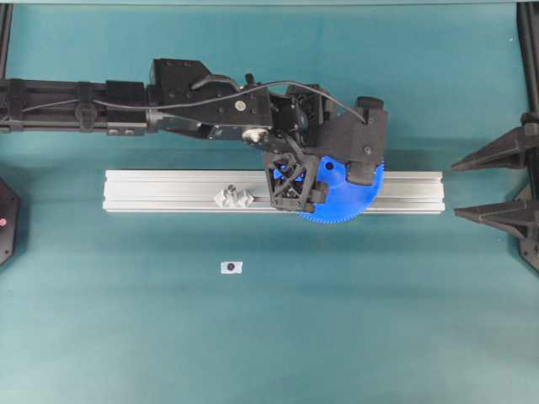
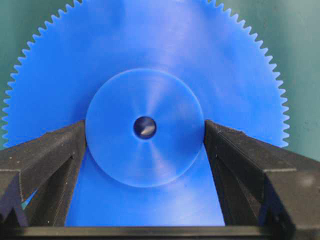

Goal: Insert the large gear onto the shaft.

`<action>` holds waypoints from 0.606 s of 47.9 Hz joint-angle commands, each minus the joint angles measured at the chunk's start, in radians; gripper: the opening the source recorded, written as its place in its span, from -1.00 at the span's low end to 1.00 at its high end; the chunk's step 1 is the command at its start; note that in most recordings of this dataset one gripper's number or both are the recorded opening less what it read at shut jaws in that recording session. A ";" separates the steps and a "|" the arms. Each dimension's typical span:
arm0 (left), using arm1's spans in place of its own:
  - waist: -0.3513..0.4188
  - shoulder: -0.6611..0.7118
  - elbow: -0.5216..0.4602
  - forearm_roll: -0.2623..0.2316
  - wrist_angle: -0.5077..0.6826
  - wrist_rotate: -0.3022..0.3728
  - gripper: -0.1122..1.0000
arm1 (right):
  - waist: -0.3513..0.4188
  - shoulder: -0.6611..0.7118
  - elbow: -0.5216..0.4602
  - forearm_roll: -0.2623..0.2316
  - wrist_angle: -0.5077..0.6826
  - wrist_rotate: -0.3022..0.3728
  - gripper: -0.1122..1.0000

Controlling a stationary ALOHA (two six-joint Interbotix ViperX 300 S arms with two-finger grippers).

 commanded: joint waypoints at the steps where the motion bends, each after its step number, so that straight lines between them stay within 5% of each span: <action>1: -0.006 -0.025 -0.031 0.002 -0.002 0.002 0.77 | 0.000 0.006 -0.021 0.000 -0.011 0.009 0.63; 29: 0.003 -0.011 -0.060 0.002 0.021 0.003 0.77 | 0.000 0.006 -0.021 0.000 -0.011 0.009 0.63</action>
